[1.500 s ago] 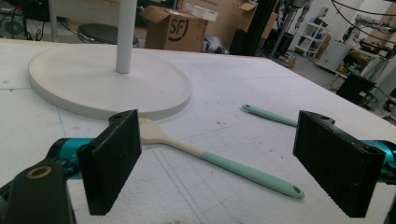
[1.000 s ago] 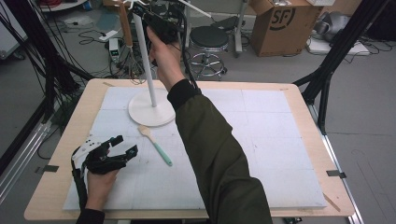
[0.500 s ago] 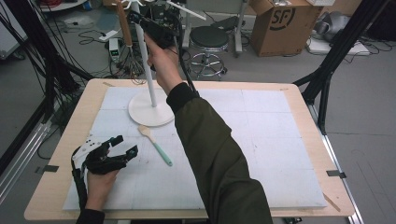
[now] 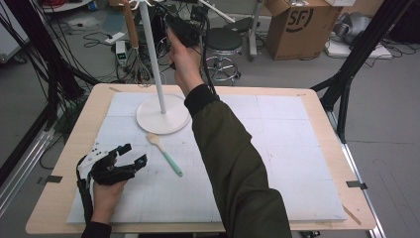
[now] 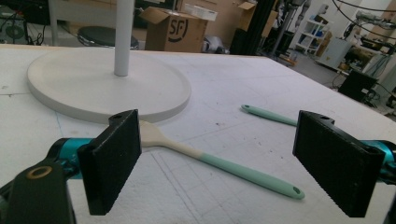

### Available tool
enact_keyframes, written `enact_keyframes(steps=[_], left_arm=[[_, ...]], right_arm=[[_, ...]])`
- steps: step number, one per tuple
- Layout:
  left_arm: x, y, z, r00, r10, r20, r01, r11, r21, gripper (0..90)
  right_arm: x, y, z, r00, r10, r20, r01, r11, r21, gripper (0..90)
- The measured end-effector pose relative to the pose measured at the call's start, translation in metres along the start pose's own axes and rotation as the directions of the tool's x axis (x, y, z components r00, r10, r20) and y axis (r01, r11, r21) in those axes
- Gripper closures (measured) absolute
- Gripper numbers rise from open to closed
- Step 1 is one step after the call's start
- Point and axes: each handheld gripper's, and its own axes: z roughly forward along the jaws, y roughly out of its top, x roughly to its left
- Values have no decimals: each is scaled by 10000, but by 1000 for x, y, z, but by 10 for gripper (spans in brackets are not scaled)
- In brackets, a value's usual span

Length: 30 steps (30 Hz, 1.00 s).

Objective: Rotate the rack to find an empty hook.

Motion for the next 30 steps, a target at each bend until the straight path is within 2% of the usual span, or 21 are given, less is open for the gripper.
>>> enact_keyframes(steps=[5, 12, 17, 23, 26, 28, 30], left_arm=[[-1, 0, 1, 10000, 6, 27, -6, 10000, 13, 160], [-3, 1, 1, 9998, 166, 95, -166, 9999, -49, 160], [-5, 1, 2, 9995, 289, 116, -289, 9996, -8, 160], [-6, 0, 3, 9995, 258, 153, -259, 9997, 32, 160], [-8, 0, 4, 9987, 491, 147, -493, 9986, 177, 160], [-8, 0, 4, 9988, 485, 115, -487, 9987, 177, 160], [-7, 0, 3, 9992, 390, 99, -391, 9992, 119, 160]], right_arm=[[5, -2, 2, 9999, -38, -166, 39, 10000, 33, 900], [13, -9, 10, 9993, -239, -283, 251, 9988, 426, 900], [16, -10, 14, 9989, -291, -371, 310, 9981, 526, 900], [17, -12, 17, 9984, -343, -454, 372, 9973, 636, 900], [16, -15, 17, 9983, -367, -445, 401, 9961, 781, 899], [16, -17, 17, 9982, -395, -455, 429, 9960, 784, 862], [15, -19, 16, 9981, -474, -393, 506, 9952, 839, 763]])
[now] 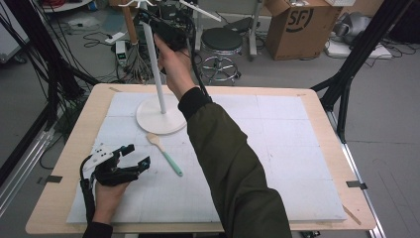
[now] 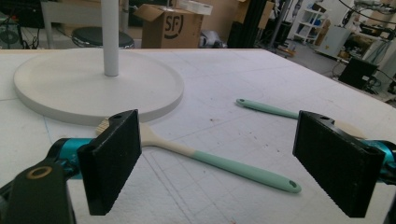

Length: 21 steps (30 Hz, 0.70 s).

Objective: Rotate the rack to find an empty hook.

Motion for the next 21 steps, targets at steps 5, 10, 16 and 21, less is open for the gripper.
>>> enact_keyframes(steps=[5, 10, 16, 21], left_arm=[[0, 0, 0, 10000, 41, -13, -41, 10000, -4, 160], [0, 0, 0, 10000, 45, -37, -45, 10000, 43, 161], [-3, 0, 3, 9999, 105, 22, -105, 9999, 127, 161], [-3, 0, 4, 9995, 300, 29, -301, 9992, 251, 161]], right_arm=[[-8, -5, -11, 9996, -269, -17, 269, 9991, 341, 614], [-20, -9, -29, 9996, -289, 56, 287, 9991, 318, 504], [-28, -10, -50, 9984, -522, 195, 514, 9979, 395, 449], [-29, -14, -63, 9940, -1070, 242, 1047, 9912, 807, 426]])
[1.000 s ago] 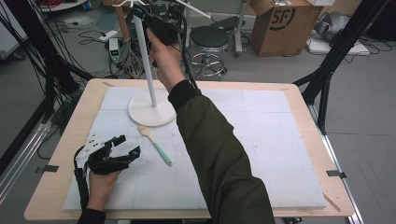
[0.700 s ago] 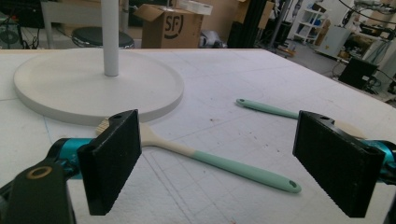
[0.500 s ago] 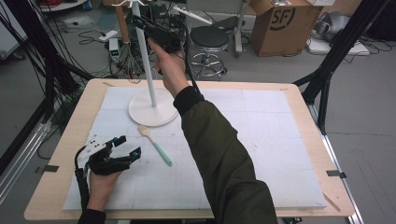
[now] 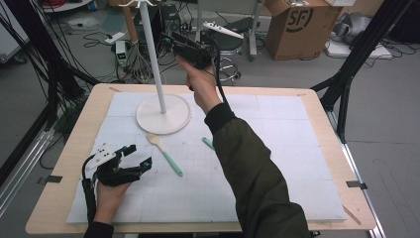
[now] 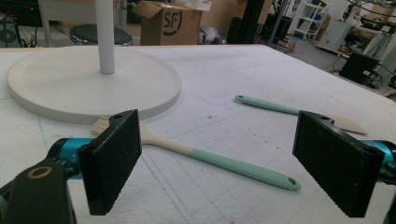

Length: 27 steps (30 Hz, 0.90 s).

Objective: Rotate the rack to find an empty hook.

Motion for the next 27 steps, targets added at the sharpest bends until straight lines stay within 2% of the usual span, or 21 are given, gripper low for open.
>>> enact_keyframes(steps=[4, 10, 17, 22, 27], left_arm=[[-1, 0, 0, 10000, -45, 17, 45, 10000, -22, 161], [-2, 0, 1, 10000, -6, 26, 6, 10000, 22, 161], [-3, 0, 3, 9999, 55, 163, -55, 10000, 22, 161], [-4, 0, 2, 9998, 98, 167, -98, 10000, 3, 161], [-5, 0, 2, 9997, 122, 193, -122, 9999, 27, 161]], right_arm=[[-3, -6, -9, 9999, -147, 43, 146, 9998, 130, 427], [-9, -11, -18, 9999, -48, 147, 45, 9998, 208, 428], [-6, -18, -27, 9996, -262, 42, 259, 9985, 487, 408], [-11, -24, -37, 9995, -268, 165, 258, 9978, 603, 401], [-14, -31, -45, 9994, -301, 160, 285, 9952, 938, 374]])
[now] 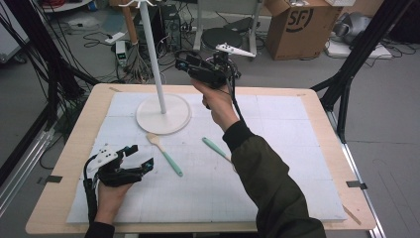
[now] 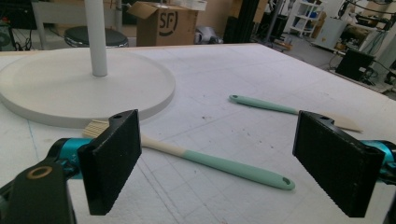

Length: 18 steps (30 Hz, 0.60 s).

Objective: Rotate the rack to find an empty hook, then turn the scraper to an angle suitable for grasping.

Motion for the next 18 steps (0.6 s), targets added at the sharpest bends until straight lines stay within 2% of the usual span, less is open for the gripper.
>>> enact_keyframes(steps=[12, 18], left_arm=[[-1, 1, 0, 10000, 19, 8, -19, 10000, -3, 161], [-3, 2, 0, 10000, 16, 5, -16, 10000, -68, 161]], right_arm=[[-3, -20, -17, 10000, -12, 28, 10, 9980, 625, 365], [-8, -33, -37, 9996, 2, 269, -30, 9946, 1034, 355]])
